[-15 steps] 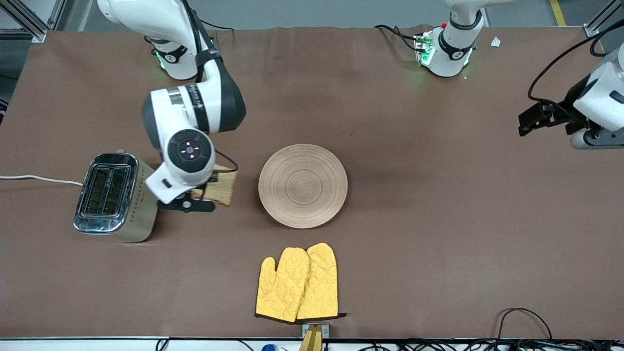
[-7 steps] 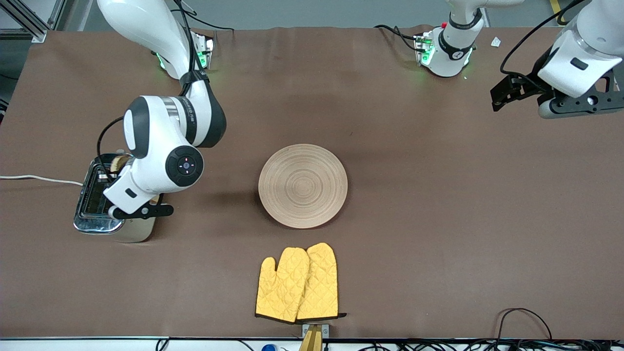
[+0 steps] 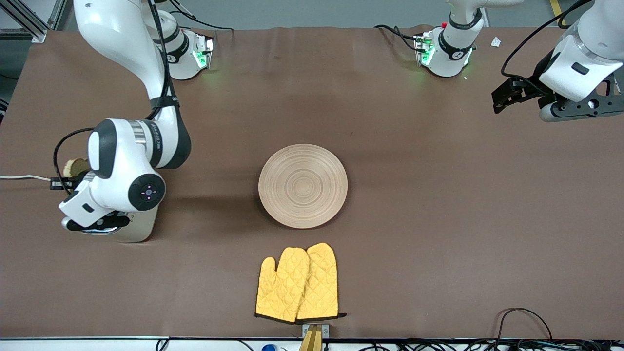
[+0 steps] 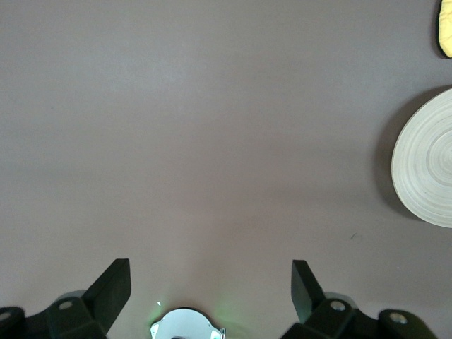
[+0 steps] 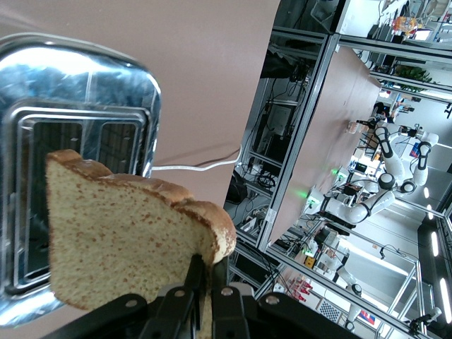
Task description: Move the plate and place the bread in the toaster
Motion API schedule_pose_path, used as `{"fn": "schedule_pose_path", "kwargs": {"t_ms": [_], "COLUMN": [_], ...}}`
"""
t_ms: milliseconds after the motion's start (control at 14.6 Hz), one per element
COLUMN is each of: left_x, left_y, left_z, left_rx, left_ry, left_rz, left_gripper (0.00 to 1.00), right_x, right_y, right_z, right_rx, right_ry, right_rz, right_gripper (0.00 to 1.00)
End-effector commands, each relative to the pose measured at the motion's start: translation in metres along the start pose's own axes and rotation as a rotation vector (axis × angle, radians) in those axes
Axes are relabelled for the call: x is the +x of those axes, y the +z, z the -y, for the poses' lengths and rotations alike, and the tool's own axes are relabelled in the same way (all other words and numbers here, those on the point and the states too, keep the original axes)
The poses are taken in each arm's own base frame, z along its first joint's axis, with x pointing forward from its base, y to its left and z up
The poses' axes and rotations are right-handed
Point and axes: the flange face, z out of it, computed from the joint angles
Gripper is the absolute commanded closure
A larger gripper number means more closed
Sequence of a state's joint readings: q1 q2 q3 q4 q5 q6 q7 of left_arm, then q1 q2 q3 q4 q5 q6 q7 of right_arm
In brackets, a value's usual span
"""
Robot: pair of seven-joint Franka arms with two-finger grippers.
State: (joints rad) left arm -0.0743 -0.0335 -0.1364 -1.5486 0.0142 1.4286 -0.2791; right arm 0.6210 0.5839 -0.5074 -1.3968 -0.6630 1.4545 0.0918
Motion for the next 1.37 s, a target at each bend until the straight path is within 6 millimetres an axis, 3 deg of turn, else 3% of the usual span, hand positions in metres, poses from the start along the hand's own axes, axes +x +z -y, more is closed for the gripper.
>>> {"fn": "schedule_pose_path", "kwargs": {"t_ms": [0, 342, 616, 684, 753, 821, 889, 958, 1095, 1300], "left_x": [0.000, 0.001, 0.001, 0.001, 0.001, 0.001, 0.002, 0.001, 0.001, 0.001], "left_y": [-0.008, -0.002, -0.004, -0.004, -0.004, -0.004, -0.003, -0.004, -0.004, -0.005], "left_z": [0.007, 0.008, 0.008, 0.008, 0.008, 0.008, 0.007, 0.008, 0.008, 0.008], "left_rx": [-0.014, -0.009, -0.009, -0.009, -0.009, -0.009, -0.009, -0.009, -0.009, -0.009], "left_ry": [-0.006, -0.009, -0.009, -0.009, -0.009, -0.009, -0.009, -0.007, -0.009, -0.006], "left_rz": [-0.016, 0.005, 0.002, 0.002, 0.002, 0.002, 0.004, 0.002, 0.002, -0.001], "left_gripper": [0.00, 0.00, 0.00, 0.00, 0.00, 0.00, 0.00, 0.00, 0.00, 0.00], "right_x": [0.003, 0.006, 0.025, 0.026, 0.026, 0.025, 0.025, 0.024, 0.015, -0.003], "right_y": [0.013, 0.023, 0.035, 0.035, 0.035, 0.032, 0.032, 0.033, 0.024, 0.024], "right_z": [0.007, 0.030, 0.059, 0.063, 0.066, 0.067, 0.064, 0.059, 0.043, -0.011], "right_rx": [-0.023, 0.010, 0.027, 0.053, 0.071, 0.093, 0.123, 0.162, 0.264, 0.490], "right_ry": [-0.021, 0.020, 0.094, 0.125, 0.160, 0.170, 0.166, 0.167, 0.122, 0.073], "right_rz": [-0.017, -0.015, -0.046, -0.042, -0.038, -0.037, -0.031, -0.024, -0.034, -0.062], "right_gripper": [1.00, 0.99, 0.97, 0.88, 0.72, 0.45, 0.25, 0.14, 0.04, 0.00]}}
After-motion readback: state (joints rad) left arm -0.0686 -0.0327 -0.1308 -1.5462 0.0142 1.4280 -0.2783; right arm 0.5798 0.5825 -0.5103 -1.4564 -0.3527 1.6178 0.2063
